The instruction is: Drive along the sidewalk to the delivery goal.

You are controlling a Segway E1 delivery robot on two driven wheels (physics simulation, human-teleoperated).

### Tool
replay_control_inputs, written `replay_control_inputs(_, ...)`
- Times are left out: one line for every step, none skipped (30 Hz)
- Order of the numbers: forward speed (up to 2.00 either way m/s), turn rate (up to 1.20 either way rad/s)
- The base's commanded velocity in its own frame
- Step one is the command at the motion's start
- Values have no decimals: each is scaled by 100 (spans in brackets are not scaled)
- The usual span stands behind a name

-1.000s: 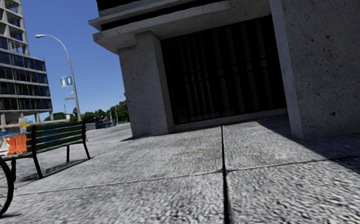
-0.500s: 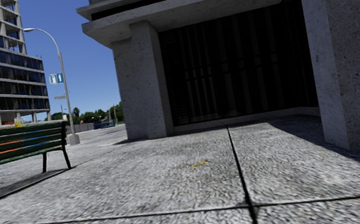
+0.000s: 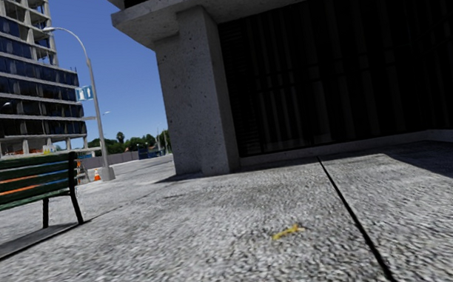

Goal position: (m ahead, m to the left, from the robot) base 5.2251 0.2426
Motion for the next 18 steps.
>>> replay_control_inputs(200, 32)
replay_control_inputs(200, 32)
replay_control_inputs(200, 32)
replay_control_inputs(200, 32)
replay_control_inputs(200, 32)
replay_control_inputs(200, 32)
replay_control_inputs(200, 32)
replay_control_inputs(200, 32)
replay_control_inputs(200, 32)
replay_control_inputs(200, 32)
replay_control_inputs(200, 32)
replay_control_inputs(200, 32)
replay_control_inputs(200, 32)
replay_control_inputs(200, 32)
replay_control_inputs(200, 32)
replay_control_inputs(200, 27)
replay_control_inputs(200, 0)
replay_control_inputs(200, 0)
